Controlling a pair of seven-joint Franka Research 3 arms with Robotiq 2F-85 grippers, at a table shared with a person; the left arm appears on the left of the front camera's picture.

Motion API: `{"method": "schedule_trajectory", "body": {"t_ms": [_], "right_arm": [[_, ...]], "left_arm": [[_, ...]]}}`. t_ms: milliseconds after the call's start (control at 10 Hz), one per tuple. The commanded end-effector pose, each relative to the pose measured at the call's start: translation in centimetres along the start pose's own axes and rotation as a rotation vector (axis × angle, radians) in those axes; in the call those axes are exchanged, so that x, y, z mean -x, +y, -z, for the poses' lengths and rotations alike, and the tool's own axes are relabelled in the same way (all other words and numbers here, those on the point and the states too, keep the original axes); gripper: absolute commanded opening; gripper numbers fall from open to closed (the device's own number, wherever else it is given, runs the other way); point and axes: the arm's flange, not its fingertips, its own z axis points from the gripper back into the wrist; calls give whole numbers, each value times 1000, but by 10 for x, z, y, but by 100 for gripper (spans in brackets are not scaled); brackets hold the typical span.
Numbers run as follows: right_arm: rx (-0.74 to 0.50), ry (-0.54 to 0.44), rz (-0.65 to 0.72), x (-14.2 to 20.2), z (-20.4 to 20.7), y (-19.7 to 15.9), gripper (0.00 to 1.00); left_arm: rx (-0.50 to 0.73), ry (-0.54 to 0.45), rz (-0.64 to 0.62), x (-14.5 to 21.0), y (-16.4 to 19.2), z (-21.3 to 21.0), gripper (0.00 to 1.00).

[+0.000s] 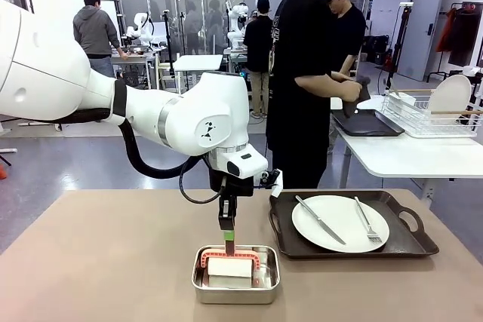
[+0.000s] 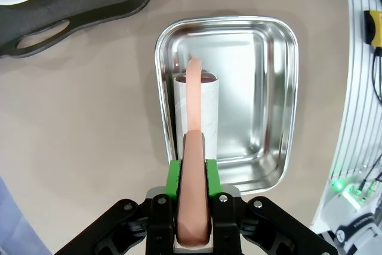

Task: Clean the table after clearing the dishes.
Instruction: Place the Lint Roller back on top of the Airtight Container.

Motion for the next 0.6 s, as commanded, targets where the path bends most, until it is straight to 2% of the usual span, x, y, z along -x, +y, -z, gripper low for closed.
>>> {"method": "schedule_trajectory", "body": {"t_ms": [0, 500], "right_arm": [[-2, -3, -3, 2, -1, 3, 100], [-2, -3, -3, 2, -1, 3, 100]], "left_arm": [[-7, -46, 15, 5, 0, 31, 21], [-4, -50, 22, 6, -1, 29, 21]]}}
